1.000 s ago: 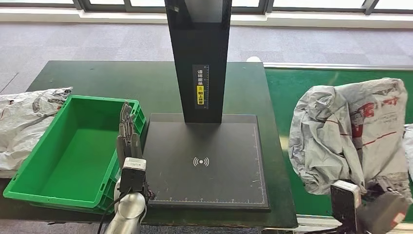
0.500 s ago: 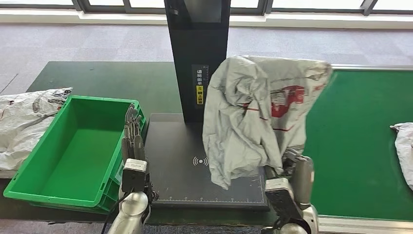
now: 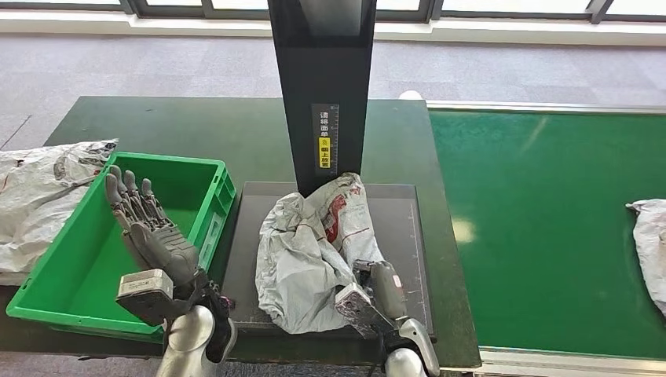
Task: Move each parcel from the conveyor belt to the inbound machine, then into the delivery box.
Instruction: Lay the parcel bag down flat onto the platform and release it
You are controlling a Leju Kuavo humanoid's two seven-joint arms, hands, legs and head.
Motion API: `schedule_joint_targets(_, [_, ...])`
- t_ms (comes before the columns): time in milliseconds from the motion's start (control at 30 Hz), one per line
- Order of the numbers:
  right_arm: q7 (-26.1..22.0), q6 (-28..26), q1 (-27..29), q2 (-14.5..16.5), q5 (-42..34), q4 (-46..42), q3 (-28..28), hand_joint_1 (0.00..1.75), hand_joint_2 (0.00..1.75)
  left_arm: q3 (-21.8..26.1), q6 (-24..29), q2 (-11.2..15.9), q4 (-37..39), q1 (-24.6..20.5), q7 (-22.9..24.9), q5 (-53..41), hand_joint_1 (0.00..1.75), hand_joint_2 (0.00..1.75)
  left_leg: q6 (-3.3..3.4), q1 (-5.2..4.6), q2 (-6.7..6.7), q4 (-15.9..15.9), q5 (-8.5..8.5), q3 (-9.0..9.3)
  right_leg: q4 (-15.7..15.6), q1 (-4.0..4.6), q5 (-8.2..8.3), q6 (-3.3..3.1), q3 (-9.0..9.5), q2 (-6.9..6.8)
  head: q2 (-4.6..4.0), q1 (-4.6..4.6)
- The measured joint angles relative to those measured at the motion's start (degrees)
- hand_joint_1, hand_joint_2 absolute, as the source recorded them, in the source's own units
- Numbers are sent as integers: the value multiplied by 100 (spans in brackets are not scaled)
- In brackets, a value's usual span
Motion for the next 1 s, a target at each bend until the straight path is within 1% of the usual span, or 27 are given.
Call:
schedule_joint_targets(33, [1,9,-8,0,-2,43,2,175,175,-17,16,5,-73,20,0,13,0,0,0,0,0,0,0,0,0,0,0,0,0,0,0,0])
schedule_joint_targets(67, [2,19,-15,0,-7,77,4,169,175,-32,41,11,-143,43,0,37,0,0,0,0,1,0,0,0,0,0,0,0,-1,0,0,0])
schedule_joint_targets(167, [2,32,-38,-4,-49,180,8,39,175,-59,148,24,-379,122,0,135,0,0,0,0,2,0,0,0,-1,0,0,0,-3,1,0,0])
schedule_joint_targets(200, [-4,11,-44,-7,-68,215,8,0,175,-62,188,27,-459,146,0,151,0,0,0,0,2,0,0,0,-1,0,1,0,-4,1,0,0])
schedule_joint_targets(367, [-46,-162,-47,-33,-190,297,8,0,175,-133,317,39,-762,208,0,44,0,0,-1,0,2,1,1,1,-1,0,1,0,-3,1,0,0])
schedule_joint_targets(600, [-183,-163,60,-79,-347,282,8,0,175,-174,337,40,-789,205,0,-202,0,0,-1,0,3,1,0,1,-1,0,1,0,-3,2,0,0])
schedule_joint_targets(1000, [-283,-141,462,-155,-382,-289,8,0,175,-344,340,73,-669,177,0,-88,0,0,-1,0,4,2,0,1,-1,0,1,0,-7,5,0,-1])
